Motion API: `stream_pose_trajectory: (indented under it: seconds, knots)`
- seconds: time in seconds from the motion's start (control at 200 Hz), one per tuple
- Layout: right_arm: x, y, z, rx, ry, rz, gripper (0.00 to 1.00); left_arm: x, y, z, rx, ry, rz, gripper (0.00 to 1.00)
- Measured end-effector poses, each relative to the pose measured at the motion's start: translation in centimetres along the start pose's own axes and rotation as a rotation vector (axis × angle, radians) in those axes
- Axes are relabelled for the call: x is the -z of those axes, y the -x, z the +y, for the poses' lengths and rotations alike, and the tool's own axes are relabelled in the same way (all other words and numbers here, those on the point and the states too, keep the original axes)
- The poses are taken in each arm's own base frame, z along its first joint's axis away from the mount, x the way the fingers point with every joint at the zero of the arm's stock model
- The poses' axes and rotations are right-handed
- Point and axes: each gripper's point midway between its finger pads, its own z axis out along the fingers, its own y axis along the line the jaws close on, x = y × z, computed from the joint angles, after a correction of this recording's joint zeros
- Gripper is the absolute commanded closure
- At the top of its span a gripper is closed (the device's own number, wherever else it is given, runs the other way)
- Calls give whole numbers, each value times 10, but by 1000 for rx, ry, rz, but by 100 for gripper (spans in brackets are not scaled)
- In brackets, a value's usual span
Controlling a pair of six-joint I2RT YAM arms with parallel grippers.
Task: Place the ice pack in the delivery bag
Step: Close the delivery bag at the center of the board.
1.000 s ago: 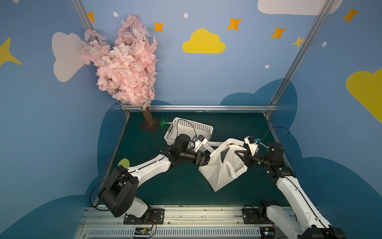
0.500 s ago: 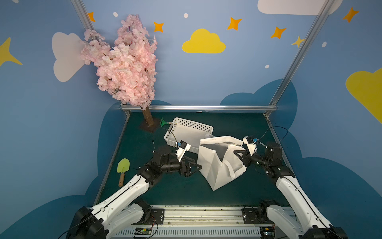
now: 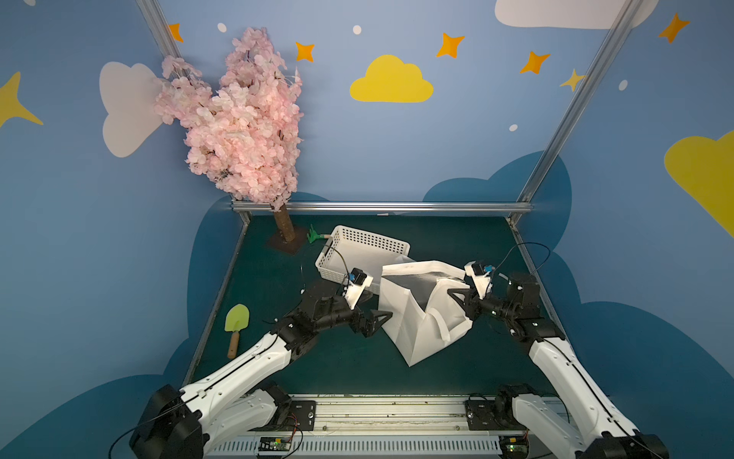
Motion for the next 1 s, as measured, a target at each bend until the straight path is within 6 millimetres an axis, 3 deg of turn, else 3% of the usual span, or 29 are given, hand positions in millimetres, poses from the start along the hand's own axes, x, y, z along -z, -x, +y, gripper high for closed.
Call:
stream_pose_trajectory:
  seconds: [0.175, 0.36, 0.581, 1.001]
  knots:
    - [-1, 0, 0, 3, -3, 2, 86, -12, 15, 17, 27, -55, -12, 0]
    - [-1, -1, -1, 3, -9, 3, 86, -22, 30, -23, 40, -294, 11, 0]
    - [-2, -2, -2, 2, -12, 10, 87, -27, 12, -73, 14, -425, 77, 0]
    - [-3, -3, -4, 7, -35, 16, 88, -59, -11, -92, 4, -237, 126, 0]
